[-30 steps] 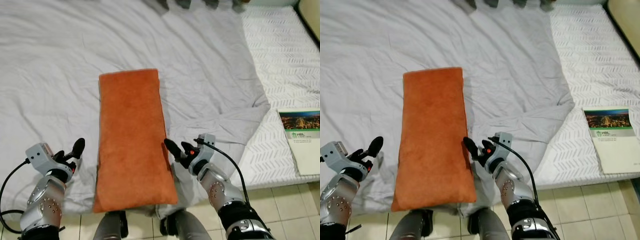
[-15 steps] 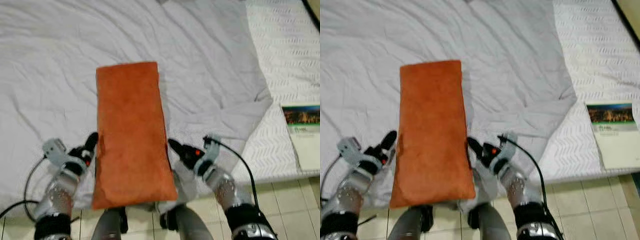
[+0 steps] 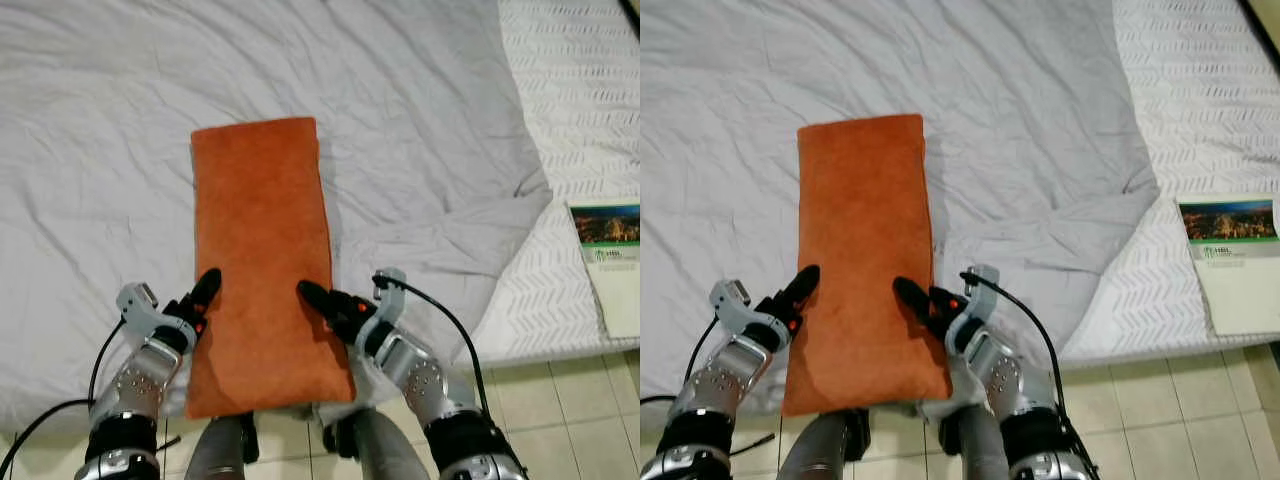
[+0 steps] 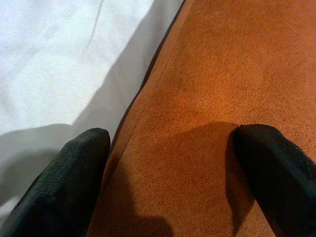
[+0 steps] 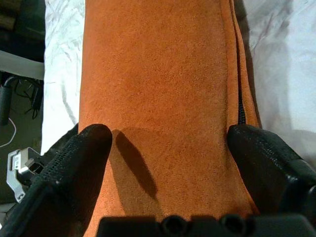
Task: Clean up the room
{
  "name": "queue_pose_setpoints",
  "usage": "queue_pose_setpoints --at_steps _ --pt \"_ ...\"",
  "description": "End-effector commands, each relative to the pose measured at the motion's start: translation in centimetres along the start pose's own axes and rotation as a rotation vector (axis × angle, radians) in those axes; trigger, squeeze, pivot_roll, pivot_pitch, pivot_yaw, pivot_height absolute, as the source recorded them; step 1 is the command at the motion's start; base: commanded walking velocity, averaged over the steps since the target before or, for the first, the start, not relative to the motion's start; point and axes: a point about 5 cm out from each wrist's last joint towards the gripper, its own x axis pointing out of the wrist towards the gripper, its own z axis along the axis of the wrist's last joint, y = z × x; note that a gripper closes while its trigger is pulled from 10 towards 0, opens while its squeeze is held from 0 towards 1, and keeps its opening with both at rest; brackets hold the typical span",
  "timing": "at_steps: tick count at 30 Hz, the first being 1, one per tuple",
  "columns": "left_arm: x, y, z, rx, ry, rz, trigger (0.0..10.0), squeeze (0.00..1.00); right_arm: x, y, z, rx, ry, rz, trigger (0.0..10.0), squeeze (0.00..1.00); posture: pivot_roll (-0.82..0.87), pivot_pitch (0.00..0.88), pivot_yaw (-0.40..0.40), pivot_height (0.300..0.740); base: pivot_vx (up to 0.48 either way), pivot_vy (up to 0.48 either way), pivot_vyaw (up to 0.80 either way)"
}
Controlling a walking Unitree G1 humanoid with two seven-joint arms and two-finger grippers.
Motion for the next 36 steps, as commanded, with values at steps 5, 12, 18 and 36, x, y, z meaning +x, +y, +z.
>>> queue_pose_setpoints --at_steps 5,12,18,36 --pt "-0.1 1.4 -2.4 0.007 0.127 0.058 10.0 0.0 -0.2 -0.4 -3.9 -0.022 0.129 -0.043 10.0 0.0 0.0 0.592 -0.113 0.74 0.0 0.0 0.0" --pt "0.3 1.1 -2.9 0.086 0.212 0.035 10.0 0.0 -0.4 -1.2 -6.0 -0.12 0.211 -0.122 10.0 0.0 0.01 0.586 -0.09 0.74 0.0 0.0 0.0" --pt "0.5 1.0 -4.1 0.159 0.302 0.041 10.0 0.0 -0.6 -1.8 -6.6 -0.11 0.213 -0.151 10.0 0.0 0.01 0.575 -0.081 0.74 0.0 0.0 0.0" --pt "0.2 0.9 -7.4 0.108 0.362 0.04 0.0 0.0 -1.1 -2.2 -9.5 -0.075 0.308 -0.237 0.0 0.0 0.0 0.559 -0.09 0.74 0.0 0.0 0.0"
